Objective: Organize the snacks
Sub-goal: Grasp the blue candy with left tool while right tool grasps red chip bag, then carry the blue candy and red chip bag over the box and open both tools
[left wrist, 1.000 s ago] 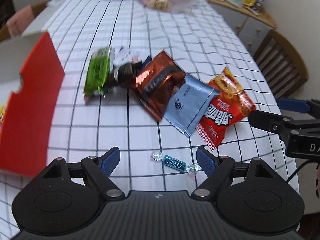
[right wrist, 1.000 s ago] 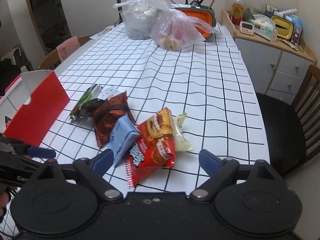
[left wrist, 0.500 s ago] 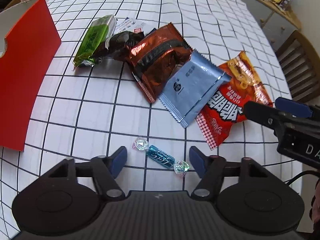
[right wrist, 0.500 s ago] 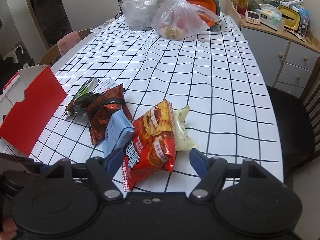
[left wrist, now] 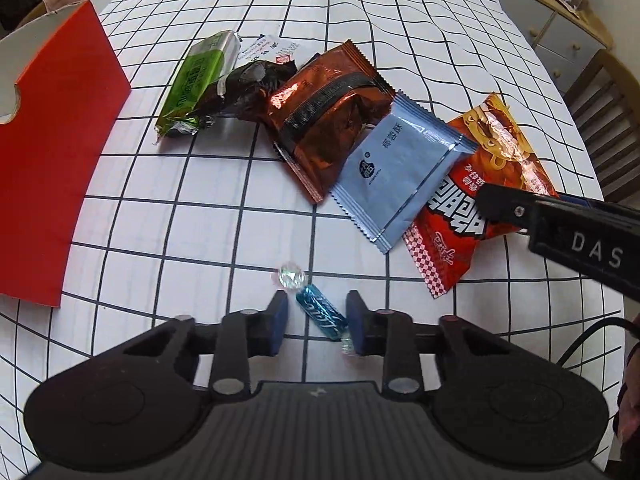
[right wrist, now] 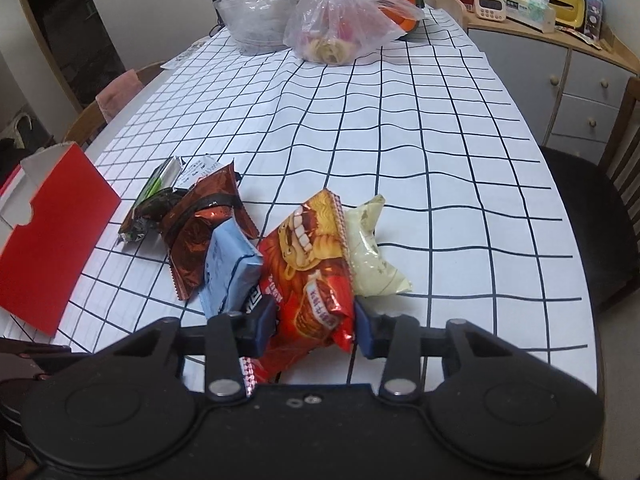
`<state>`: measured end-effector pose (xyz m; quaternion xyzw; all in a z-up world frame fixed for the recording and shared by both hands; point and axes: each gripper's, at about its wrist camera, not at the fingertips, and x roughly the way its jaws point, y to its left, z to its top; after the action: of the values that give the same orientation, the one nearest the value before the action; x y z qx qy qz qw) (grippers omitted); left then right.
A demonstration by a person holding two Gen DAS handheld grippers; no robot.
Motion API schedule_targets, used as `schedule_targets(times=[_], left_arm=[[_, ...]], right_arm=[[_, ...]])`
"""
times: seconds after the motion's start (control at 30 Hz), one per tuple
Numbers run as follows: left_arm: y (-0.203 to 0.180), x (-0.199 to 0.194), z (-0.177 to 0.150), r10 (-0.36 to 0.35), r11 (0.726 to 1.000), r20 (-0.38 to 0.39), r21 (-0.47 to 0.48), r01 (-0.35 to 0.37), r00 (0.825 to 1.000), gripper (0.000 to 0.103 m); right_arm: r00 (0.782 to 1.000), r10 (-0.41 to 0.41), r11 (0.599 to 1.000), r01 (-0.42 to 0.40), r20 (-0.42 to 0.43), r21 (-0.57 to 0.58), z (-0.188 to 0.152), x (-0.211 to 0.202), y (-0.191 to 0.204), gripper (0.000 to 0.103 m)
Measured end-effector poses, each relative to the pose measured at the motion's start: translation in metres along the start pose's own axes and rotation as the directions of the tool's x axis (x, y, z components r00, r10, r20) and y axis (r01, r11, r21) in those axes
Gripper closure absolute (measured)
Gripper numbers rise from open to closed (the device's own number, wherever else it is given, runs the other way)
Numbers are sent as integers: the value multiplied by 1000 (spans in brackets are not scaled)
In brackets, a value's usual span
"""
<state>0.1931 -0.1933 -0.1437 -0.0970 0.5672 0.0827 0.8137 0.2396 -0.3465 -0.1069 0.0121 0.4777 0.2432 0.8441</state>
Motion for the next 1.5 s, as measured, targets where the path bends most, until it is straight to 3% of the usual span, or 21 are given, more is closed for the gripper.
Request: schedule_targets(times=[0.17,0.5,0.83,1.1,1.5], left_arm=[[14,-1,0,-29,999,-7,-20,28,1000,90],[38,-9,-9,-74,996,1,-49,74,997,91],[63,-29,-14,-133,990,40,-36,135,990,91],[90,-68,-10,-191,982,95,26,189,977,91],[154,-123,16,-210,977,200,71,199,957,91]], right_arm=[[999,28,999,-28,27,25,-3,-10,-1,80],[996,12,999,-16,84,42,-18,-37,8,85],[990,-67,994,55,124,95,-32,-74,19,86],[976,-77,995,63,203,74,-23,-110,66,86],[962,32,999,-33,271,-1,8,-116,159,86]])
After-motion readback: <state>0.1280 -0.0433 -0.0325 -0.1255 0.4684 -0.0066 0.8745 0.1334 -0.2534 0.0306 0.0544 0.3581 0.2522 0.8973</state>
